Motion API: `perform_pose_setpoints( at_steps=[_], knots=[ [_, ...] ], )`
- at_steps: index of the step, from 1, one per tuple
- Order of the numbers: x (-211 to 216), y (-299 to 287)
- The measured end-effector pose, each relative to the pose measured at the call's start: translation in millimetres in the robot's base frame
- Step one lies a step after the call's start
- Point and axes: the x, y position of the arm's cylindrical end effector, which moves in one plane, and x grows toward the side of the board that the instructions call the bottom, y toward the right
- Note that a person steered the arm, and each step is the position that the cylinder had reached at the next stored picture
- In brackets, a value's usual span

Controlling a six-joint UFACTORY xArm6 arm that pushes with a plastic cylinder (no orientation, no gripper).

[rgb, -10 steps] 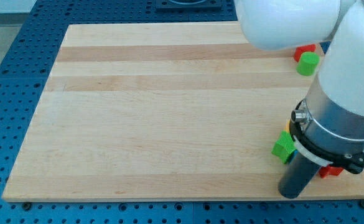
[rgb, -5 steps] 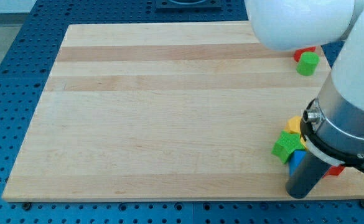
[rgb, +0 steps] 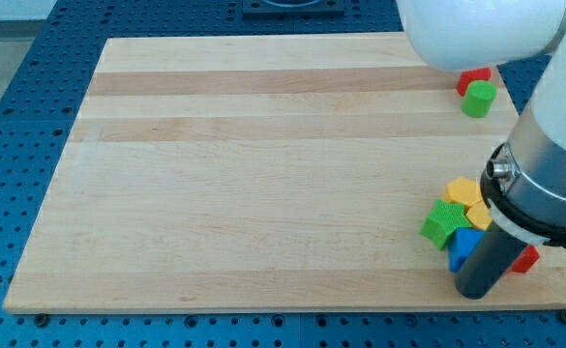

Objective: Separate the green star from the yellow hexagon

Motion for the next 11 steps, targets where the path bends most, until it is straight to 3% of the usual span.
perform_pose_setpoints(
  at_steps=[3,7,11],
  knots=[
    [-10,0],
    [-54,0],
    [-43,0]
  ],
)
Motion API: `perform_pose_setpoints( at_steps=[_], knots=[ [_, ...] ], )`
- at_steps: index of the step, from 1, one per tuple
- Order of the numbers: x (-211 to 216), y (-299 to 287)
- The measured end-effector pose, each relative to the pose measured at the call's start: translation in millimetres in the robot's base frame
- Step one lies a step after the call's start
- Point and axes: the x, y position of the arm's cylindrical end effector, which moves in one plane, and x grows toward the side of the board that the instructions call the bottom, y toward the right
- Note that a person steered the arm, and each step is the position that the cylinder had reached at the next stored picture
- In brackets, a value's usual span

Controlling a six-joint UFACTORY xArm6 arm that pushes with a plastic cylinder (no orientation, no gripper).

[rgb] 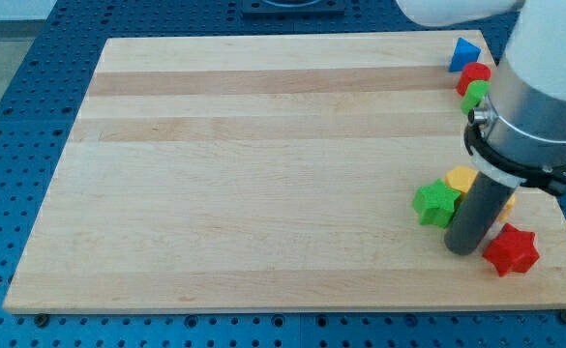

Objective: Separate the green star from the yellow hexagon

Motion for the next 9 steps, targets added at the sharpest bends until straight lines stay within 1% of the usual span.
perform_pose_setpoints(
  at_steps=[1,3,4,6,9],
  knots=[
    [9,0],
    [10,-1],
    [1,-1],
    [-31,-2],
    [-66,-18]
  ],
)
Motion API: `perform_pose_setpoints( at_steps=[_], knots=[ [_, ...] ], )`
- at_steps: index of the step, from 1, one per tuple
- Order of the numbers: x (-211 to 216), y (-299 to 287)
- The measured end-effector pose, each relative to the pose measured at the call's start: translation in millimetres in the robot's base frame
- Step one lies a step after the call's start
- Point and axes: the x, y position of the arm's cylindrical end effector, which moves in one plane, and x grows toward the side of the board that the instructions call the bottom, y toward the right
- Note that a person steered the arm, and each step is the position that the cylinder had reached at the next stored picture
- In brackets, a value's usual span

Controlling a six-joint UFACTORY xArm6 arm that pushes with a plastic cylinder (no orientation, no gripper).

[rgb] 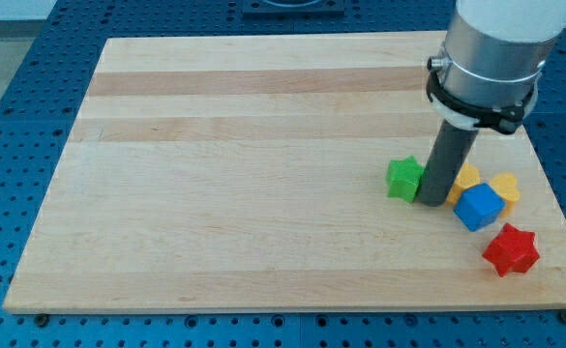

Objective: Separate the green star from the yellow hexagon

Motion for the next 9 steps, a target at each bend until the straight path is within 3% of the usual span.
perform_pose_setpoints(
  at_steps=[9],
  knots=[
    [-8,0]
  ],
)
